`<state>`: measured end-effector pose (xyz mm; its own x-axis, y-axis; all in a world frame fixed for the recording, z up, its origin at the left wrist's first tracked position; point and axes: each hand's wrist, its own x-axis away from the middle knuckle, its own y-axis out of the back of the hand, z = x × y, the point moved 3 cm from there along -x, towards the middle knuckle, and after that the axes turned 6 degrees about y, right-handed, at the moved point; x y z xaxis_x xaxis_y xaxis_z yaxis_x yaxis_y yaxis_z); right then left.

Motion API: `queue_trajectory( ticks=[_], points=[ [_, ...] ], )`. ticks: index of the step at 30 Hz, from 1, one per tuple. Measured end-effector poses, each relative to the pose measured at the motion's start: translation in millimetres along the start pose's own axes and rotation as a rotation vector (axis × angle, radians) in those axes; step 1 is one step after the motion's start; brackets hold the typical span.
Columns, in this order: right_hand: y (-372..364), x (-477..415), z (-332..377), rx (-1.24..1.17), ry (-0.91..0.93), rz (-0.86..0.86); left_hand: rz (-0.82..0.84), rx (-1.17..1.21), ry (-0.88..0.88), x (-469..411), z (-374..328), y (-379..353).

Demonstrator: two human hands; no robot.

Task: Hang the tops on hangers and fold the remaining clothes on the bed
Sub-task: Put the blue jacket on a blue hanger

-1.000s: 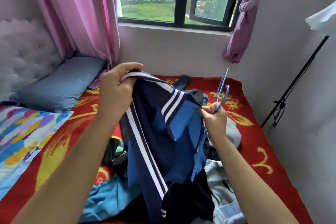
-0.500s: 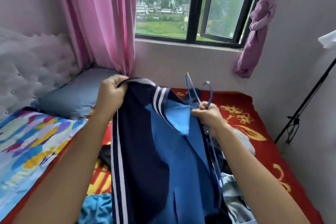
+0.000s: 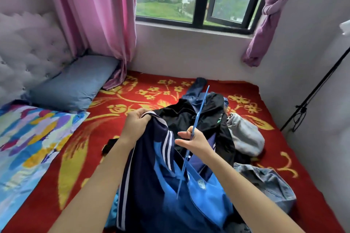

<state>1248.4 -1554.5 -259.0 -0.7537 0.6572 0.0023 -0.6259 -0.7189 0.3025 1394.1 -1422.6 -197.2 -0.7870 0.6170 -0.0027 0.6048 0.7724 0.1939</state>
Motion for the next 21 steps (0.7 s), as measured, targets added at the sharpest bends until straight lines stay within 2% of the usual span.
queue_trajectory(
  ticks=[5, 9, 15, 19, 21],
  points=[
    [-12.9, -14.2, -13.1, 0.041, 0.014, 0.039, 0.089, 0.085, 0.005, 2.9, -11.7, 8.8],
    [-22.7, -26.1, -25.2, 0.056, 0.003, 0.061, 0.086, 0.200, -0.018, 3.0, -30.2, 21.0],
    [-35.5, -33.7, -35.4, 0.086, 0.029, 0.088, 0.095, 0.257, -0.150, 0.3, -75.0, 39.0],
    [-38.1, -30.9, -41.5, 0.118, 0.078, 0.020, 0.030, 0.313, -0.219, -6.0, -97.4, 55.5],
    [-20.3, -28.5, -17.3, 0.198, 0.146, -0.108, -0.041, 0.295, -0.258, -11.8, -106.3, 67.5]
  ],
)
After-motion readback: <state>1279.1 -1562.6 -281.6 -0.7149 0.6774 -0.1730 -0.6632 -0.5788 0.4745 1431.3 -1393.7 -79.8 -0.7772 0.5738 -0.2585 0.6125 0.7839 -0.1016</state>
